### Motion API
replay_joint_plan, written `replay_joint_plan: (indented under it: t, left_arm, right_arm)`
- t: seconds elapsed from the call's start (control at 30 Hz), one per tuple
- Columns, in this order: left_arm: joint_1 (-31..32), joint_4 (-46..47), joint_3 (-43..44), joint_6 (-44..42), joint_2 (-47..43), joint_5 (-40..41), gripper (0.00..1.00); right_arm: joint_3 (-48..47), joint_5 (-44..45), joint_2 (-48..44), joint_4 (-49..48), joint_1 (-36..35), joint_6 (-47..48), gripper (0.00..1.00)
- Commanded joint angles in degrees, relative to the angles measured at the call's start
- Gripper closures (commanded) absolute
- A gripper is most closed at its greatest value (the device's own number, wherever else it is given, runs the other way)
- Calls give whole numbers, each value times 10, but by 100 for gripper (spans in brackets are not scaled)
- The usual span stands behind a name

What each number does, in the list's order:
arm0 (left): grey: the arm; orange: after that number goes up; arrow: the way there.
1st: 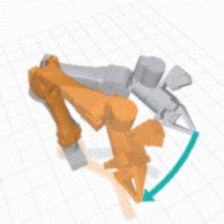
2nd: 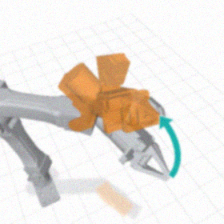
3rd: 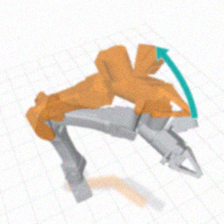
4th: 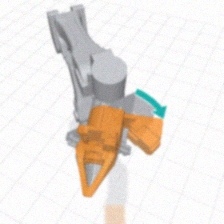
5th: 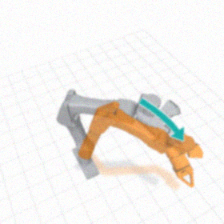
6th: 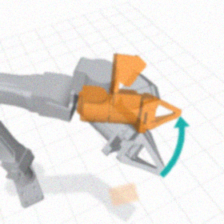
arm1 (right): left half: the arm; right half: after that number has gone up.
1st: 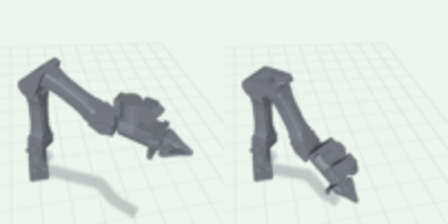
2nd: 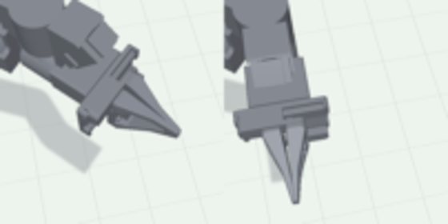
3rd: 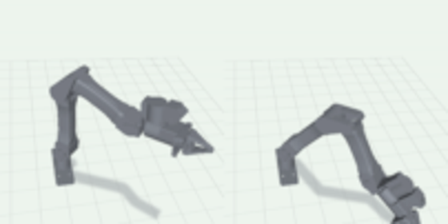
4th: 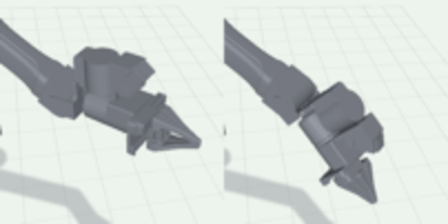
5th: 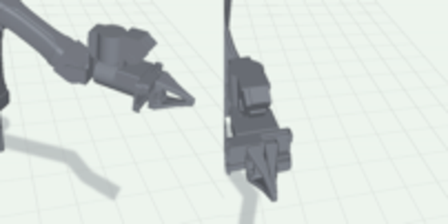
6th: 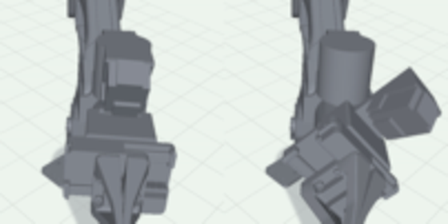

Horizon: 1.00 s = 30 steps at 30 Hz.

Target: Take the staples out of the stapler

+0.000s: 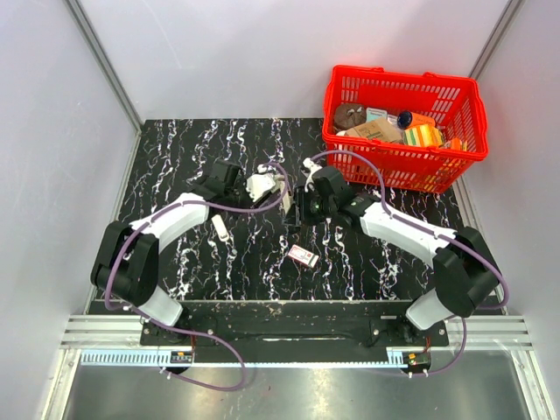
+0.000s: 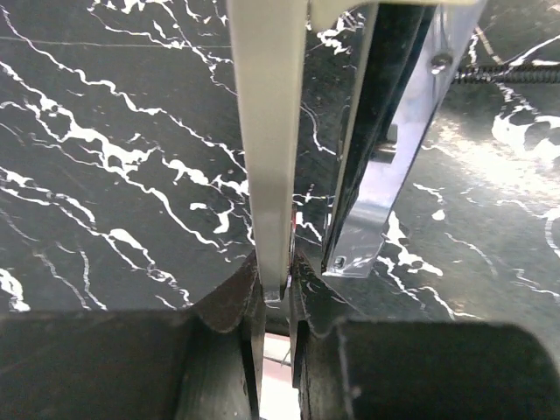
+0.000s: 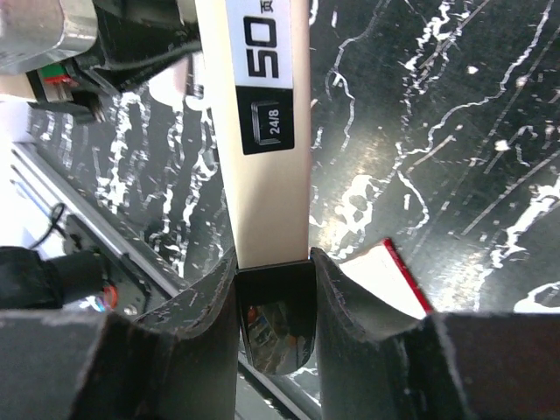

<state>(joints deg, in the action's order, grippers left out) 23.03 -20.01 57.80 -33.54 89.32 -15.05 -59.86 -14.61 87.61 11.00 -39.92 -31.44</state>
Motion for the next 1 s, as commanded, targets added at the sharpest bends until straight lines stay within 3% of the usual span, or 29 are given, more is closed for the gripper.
replay_joint_plan:
  t: [0.0, 0.27, 0.6, 0.73, 0.83, 0.97]
  left_arm:
    - [18, 92, -33, -88, -27, 148, 100]
    - [74, 198, -130, -174, -42, 264, 100]
    - [138, 314, -192, -234, -42, 335, 100]
    - [141, 243, -145, -165, -45, 308, 100]
    - [140, 133, -79, -74, -56, 244, 100]
    - [139, 9, -11, 22, -77, 104, 85]
  right_arm:
    - [-11, 31, -9, 83, 24, 77, 100]
    - [4, 34, -13, 84, 52, 93, 100]
    - [-17, 35, 0, 74, 54, 97, 100]
    - [-27, 31, 5, 63, 55, 89, 100]
    - [-46, 34, 8, 46, 55, 78, 100]
    - [-92, 48, 20, 24, 55, 54, 100]
